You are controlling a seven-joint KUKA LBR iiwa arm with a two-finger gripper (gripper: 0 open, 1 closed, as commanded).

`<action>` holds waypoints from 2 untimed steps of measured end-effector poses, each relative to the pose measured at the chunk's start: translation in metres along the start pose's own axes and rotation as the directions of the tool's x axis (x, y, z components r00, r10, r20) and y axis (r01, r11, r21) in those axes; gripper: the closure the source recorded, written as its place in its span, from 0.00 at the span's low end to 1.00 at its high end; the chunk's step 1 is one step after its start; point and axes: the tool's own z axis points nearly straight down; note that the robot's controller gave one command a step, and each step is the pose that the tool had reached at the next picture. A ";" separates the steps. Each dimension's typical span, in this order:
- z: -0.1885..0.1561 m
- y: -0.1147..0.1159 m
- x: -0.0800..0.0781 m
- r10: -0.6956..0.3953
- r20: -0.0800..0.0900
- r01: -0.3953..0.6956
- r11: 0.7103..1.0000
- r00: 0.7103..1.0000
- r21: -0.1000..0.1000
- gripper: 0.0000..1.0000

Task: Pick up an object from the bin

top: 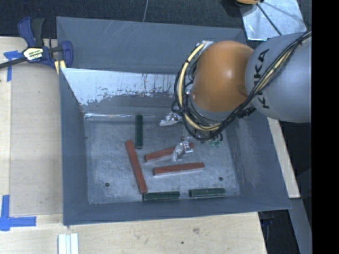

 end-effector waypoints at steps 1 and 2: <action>0.009 -0.008 -0.006 -0.059 0.001 0.059 0.998 0.998 0.000 0.00; 0.080 -0.015 -0.027 -0.199 0.004 0.199 0.980 0.980 0.002 0.00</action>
Offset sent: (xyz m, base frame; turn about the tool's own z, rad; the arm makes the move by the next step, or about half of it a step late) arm 0.0299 -0.0119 -0.0904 -0.2072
